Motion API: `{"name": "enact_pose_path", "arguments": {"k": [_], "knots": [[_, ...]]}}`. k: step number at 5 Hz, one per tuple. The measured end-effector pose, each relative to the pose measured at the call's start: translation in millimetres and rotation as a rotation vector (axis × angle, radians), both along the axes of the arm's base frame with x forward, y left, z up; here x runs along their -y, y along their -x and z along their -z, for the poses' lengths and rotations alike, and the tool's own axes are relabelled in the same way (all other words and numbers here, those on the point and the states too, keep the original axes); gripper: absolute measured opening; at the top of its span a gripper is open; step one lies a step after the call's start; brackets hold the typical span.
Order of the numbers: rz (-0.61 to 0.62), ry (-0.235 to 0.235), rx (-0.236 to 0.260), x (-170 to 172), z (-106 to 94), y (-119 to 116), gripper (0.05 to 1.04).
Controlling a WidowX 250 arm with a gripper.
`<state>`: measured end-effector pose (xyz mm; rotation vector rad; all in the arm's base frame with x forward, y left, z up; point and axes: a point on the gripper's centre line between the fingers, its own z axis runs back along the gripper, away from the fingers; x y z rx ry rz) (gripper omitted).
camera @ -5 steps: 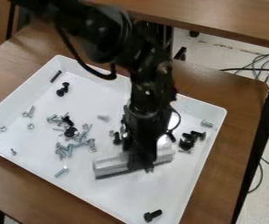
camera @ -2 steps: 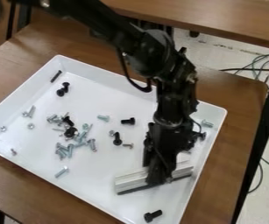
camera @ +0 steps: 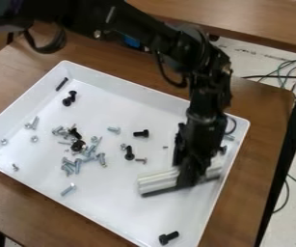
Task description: Sweep into pile
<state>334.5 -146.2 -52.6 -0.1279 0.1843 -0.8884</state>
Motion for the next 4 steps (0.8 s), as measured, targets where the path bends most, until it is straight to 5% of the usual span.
{"name": "enact_pose_path", "arguments": {"k": [2, 3, 4], "knots": [[-0.181, 0.020, 0.049, 6, -2.8, -51, 0.348], [-0.324, 0.050, 0.058, -1, -10.2, -54, 0.348], [-0.540, 0.066, 0.117, -19, -12.2, -54, 0.348]]}}
